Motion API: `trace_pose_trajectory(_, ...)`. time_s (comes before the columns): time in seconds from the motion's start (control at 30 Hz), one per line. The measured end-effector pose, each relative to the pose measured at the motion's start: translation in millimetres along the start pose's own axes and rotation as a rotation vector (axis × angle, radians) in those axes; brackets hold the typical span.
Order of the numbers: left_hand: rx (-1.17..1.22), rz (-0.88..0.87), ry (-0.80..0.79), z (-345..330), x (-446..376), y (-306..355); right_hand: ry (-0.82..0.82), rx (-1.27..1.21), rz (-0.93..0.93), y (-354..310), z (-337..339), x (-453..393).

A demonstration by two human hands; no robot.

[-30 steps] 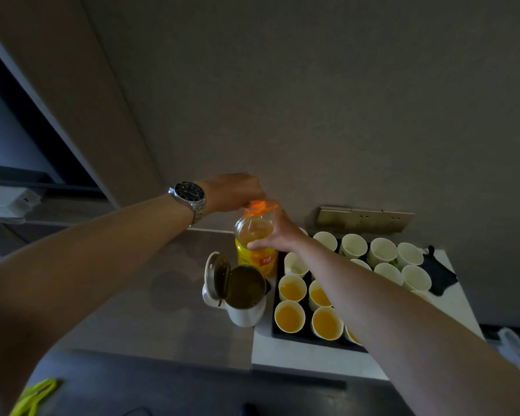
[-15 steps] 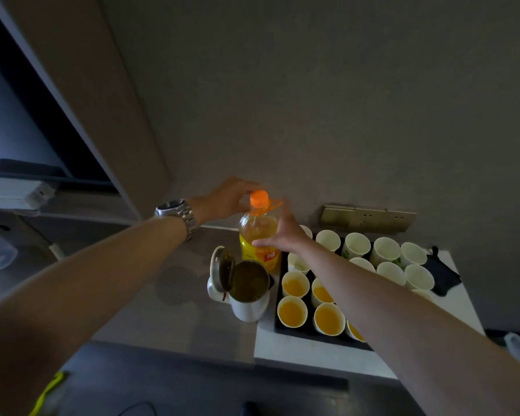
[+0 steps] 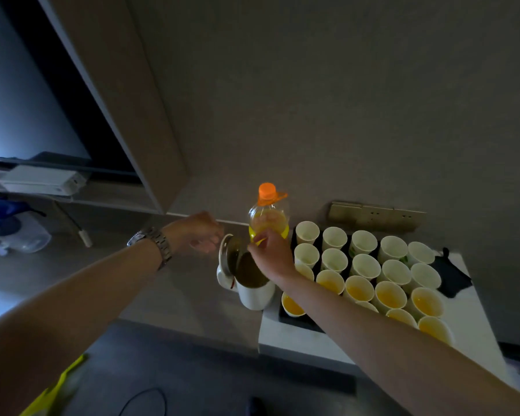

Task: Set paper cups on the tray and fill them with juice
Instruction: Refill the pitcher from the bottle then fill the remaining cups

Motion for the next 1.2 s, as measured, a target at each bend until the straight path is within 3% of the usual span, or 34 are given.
trace_pose_trajectory(0.13,-0.075,0.03,-0.081,-17,15,-11,-0.071,0.044,0.118,-14,-14,7)
trace_pose_trajectory(0.23,-0.178,0.017,-0.034,-36,12,-24,-0.042,0.161,0.176,-18,-24,10)
trace_pose_trajectory(0.4,-0.153,-0.013,0.063,-54,10,-34,0.031,0.312,0.21,-21,-28,9)
trace_pose_trajectory(0.87,-0.353,-0.087,0.273,-94,12,-19,0.212,0.2,0.023,50,-6,31)
trace_pose_trajectory(1.2,-0.445,-0.128,0.397,-107,7,-13,0.18,0.122,-0.114,83,-10,29)
Point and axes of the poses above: each hand's wrist, its own x-axis away from the middle knuckle, its own z-axis out of the back of the hand, y = z × x, the point moved 1 cm from there along -x, towards the middle knuckle, and after that the axes turned 5 degrees about z, right-handed, at the moved point
